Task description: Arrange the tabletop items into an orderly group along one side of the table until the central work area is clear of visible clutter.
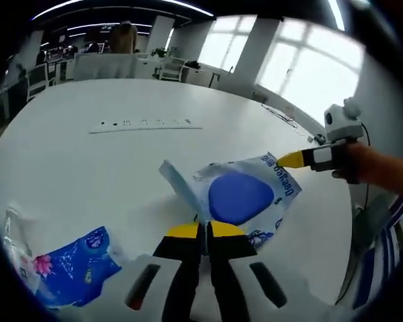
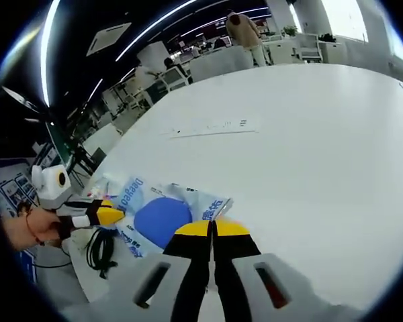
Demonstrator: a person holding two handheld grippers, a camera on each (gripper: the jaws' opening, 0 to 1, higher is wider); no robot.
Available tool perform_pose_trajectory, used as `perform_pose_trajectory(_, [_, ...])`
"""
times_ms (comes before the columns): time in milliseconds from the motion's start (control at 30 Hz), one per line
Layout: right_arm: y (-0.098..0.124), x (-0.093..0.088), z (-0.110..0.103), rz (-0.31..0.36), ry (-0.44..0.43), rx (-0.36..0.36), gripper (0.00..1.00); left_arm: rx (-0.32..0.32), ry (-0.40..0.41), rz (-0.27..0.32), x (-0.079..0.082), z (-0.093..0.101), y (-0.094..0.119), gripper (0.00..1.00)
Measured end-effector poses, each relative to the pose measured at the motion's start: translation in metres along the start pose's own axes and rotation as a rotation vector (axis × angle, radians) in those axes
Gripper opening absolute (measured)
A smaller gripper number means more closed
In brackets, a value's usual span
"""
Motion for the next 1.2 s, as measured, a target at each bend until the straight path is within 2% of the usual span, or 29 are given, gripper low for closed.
perform_pose_trajectory(333, [-0.013, -0.008, 0.011, -0.011, -0.023, -0.016, 0.00, 0.016, 0.028, -0.039, -0.015, -0.005, -0.010, 0.01])
perform_pose_trajectory(567, [-0.014, -0.010, 0.018, -0.008, -0.048, -0.024, 0.00, 0.025, 0.037, -0.057, -0.020, -0.008, -0.012, 0.02])
perform_pose_trajectory(967, [-0.015, -0.014, 0.024, -0.004, -0.046, -0.046, 0.00, 0.033, 0.036, -0.057, -0.022, -0.010, -0.012, 0.06])
perform_pose_trajectory(1200, [-0.013, -0.015, 0.026, 0.001, -0.048, -0.060, 0.06, 0.039, 0.026, -0.061, -0.023, -0.010, -0.011, 0.08])
Point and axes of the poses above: the point that each gripper's makers call its tool centre point, and the gripper's own axes: y roughly backward along the fingers, z roughly to its right, x roughly out of its top, the point moved 5 cm from there along y, roughly backward along the fingers, and after that the axes turned 9 degrees about -y, right-handed, at the moved point
